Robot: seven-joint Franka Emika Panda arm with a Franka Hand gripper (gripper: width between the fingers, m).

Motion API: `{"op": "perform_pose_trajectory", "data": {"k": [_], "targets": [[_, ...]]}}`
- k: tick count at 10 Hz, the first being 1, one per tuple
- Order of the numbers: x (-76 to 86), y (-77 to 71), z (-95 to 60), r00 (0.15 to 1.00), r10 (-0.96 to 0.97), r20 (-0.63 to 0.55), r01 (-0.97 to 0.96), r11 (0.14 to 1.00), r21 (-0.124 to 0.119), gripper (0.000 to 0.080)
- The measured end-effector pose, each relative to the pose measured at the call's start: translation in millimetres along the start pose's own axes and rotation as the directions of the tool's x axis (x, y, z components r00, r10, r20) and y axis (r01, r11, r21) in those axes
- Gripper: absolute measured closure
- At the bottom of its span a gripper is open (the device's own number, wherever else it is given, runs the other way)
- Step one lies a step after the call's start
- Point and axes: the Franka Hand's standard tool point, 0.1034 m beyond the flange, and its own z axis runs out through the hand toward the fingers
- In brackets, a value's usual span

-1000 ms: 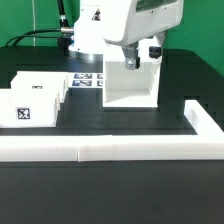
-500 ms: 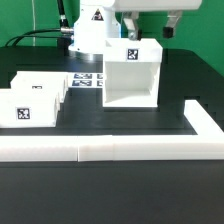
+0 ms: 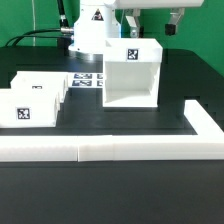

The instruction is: Assemble drawer

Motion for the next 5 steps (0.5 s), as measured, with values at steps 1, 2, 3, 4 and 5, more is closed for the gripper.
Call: {"op": "perform_pose_trajectory", "data": {"k": [1, 2, 3, 4, 5], "targets": [[-5.3, -3.7, -3.8, 0.994, 0.110, 0.000, -0.110, 0.994, -0.008, 0.0150], [-14.4, -13.8, -5.2, 0.982, 0.189, 0.007, -0.189, 0.982, -0.021, 0.0150], [-21.7, -23.9, -3.6, 0.964, 0.267, 0.020, -0.266, 0.964, -0.022, 0.0150], [-28.1, -31.3, -0.2, 0.948, 0.317, 0.034, -0.316, 0.948, -0.014, 0.0150], [-37.0, -37.0, 6.1, 0.938, 0.342, 0.052, -0.342, 0.940, -0.007, 0.0150]]}}
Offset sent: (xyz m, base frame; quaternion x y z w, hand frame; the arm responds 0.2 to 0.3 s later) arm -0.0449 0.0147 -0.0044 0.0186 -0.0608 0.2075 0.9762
